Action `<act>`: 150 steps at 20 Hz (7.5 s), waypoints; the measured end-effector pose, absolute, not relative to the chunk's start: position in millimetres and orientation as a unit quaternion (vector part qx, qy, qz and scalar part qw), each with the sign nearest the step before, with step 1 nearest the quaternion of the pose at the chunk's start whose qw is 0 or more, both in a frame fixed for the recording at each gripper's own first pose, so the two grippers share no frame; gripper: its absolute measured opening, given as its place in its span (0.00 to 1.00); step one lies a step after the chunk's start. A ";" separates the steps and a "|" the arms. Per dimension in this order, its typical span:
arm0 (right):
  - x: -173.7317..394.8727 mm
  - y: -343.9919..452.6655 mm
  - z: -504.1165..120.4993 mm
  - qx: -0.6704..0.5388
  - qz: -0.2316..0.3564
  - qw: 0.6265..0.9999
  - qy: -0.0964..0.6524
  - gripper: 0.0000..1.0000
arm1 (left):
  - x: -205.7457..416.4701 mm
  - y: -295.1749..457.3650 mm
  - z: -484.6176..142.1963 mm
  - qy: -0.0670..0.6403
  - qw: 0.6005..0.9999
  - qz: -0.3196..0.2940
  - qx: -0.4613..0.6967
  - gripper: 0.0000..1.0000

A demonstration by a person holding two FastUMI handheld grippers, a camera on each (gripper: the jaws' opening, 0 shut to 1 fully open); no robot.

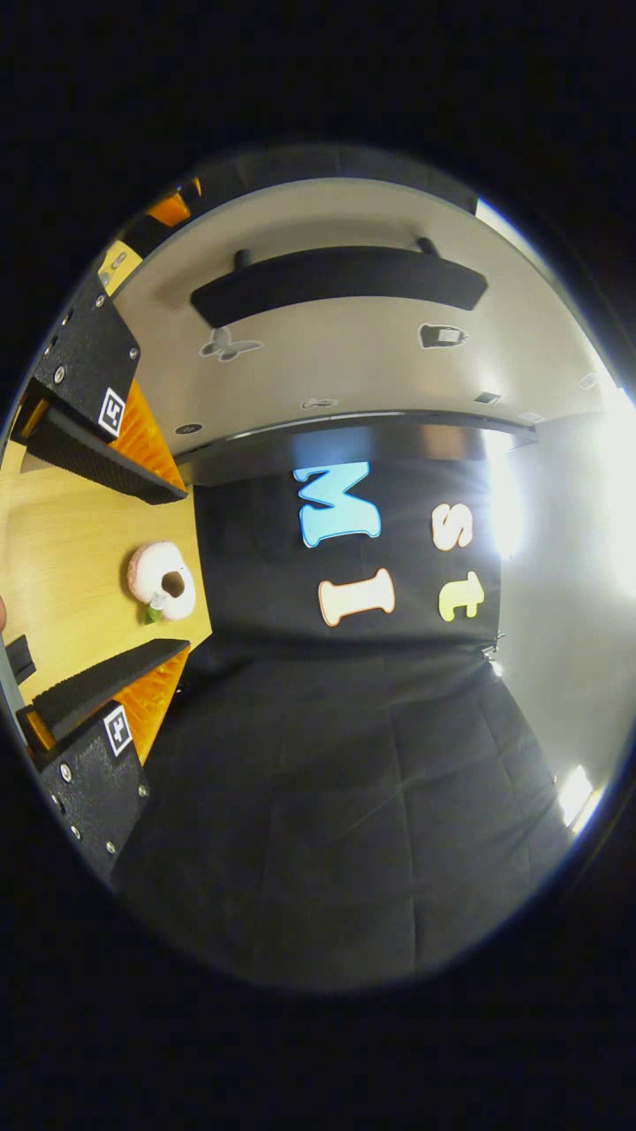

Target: Open the cabinet door with the right hand, grasp the bottle in the cabinet with the left hand and place it on the coaster, then close the cabinet door with the right hand.

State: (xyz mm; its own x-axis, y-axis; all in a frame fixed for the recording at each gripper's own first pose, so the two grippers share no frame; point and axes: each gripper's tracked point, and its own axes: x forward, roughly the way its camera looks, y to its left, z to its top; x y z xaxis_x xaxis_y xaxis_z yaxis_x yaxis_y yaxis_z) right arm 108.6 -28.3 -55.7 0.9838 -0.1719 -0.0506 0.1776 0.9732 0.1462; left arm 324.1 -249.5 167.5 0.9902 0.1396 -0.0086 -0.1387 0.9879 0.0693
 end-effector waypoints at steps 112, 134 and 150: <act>187.7 196.8 1.1 -0.004 -0.001 0.999 -0.038 0.94 | 440.8 -221.2 275.3 -0.030 0.999 0.027 0.013 1.00; 198.7 169.7 3.0 0.017 -0.048 0.998 -0.044 0.94 | 453.2 -257.2 270.7 -0.030 0.999 -0.036 0.006 0.93; 197.3 177.3 -7.1 0.006 -0.041 0.999 -0.026 0.94 | 454.8 -250.2 268.8 -0.029 0.998 -0.046 -0.011 0.93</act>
